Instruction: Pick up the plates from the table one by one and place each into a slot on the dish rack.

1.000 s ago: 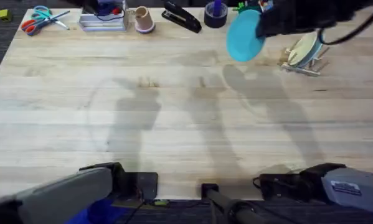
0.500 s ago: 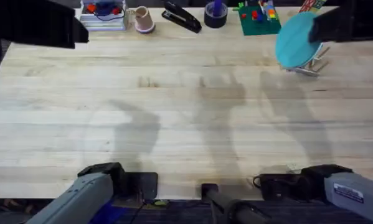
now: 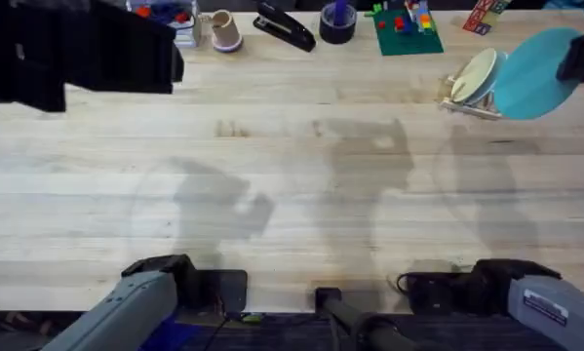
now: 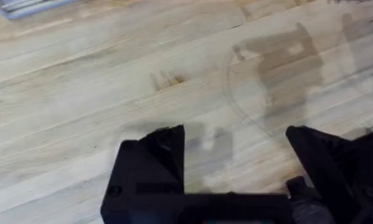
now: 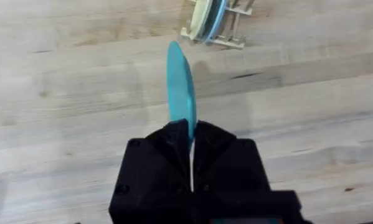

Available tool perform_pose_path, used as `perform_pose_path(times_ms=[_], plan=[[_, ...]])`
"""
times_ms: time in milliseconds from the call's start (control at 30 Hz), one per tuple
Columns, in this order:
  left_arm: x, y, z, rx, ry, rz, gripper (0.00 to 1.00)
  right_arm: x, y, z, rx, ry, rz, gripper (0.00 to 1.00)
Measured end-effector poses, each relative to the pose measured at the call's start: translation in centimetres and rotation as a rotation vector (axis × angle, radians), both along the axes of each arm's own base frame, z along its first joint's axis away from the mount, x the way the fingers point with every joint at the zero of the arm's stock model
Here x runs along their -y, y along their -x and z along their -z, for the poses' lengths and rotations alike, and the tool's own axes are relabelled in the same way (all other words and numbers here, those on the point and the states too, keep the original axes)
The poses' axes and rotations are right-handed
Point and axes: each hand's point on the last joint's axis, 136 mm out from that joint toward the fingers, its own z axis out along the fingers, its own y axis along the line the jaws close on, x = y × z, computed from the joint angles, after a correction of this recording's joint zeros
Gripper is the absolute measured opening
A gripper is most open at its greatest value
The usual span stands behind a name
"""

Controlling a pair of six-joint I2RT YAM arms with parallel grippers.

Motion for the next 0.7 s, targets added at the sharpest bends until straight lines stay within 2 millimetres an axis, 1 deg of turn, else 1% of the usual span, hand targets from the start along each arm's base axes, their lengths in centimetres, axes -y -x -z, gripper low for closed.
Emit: perform_pose_path(times_ms=[167,433,700], plan=[[0.0,0.0,0.0,0.0,-0.001,-0.001,0.996,0.5,0.6,-0.5,0.02,0.002,0.021,0.029],[0.0,0.0,0.0,0.0,-0.001,-0.001,0.995,0.6,1.1,-1.0,0.045,0.005,0.027,0.028],[0.0,0.0,0.0,0.0,-0.001,-0.001,0.995,0.6,1.5,-0.9,0.043,-0.032,0.081,0.029]])
